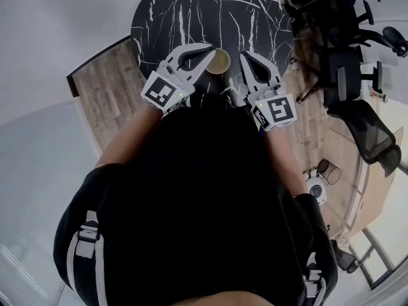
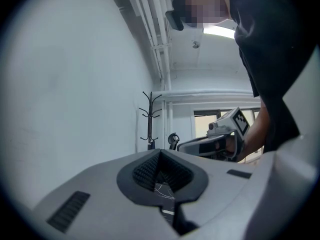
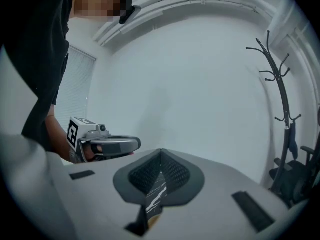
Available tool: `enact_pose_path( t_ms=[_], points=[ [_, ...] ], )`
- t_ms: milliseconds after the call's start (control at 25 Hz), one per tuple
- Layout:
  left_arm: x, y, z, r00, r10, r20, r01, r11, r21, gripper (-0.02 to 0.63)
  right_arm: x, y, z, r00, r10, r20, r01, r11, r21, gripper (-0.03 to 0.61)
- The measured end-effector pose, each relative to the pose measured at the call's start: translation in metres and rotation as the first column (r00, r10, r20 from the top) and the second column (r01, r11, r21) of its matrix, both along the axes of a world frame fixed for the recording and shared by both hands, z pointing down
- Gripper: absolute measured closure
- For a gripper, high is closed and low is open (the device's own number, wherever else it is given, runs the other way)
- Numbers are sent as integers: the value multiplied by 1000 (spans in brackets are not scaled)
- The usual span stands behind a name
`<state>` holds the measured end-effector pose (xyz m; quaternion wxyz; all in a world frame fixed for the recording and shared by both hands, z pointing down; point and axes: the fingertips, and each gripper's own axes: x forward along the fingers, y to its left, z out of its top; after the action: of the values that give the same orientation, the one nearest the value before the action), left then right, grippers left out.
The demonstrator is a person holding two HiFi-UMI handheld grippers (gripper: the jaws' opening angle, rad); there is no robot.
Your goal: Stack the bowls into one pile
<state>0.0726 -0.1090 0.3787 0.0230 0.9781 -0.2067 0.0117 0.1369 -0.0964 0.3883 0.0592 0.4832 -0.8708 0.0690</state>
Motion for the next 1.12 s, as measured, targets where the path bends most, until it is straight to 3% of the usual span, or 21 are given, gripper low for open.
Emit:
enact_pose_path(
  t_ms=[240,440,680,1120],
  points=[
    [1,1,0,999,7,36,-6,1000,-6,609,3,-4,-6,1000,12,9,-12,1000,15,577],
    [4,2,-11,1000,-3,-18,3,1000,16,609,3,-1,-9,1000,2,10,-2,1000,18,577],
    [3,0,-7,1000,-9,-8,9,1000,7,609,5,-4,-8,999,3,47,-3,1000,5,577],
    [-3,-3,-11,999,-30,-20,31,999,23,609,3,-6,-11,1000,-5,25,4,1000,2,577]
  ],
)
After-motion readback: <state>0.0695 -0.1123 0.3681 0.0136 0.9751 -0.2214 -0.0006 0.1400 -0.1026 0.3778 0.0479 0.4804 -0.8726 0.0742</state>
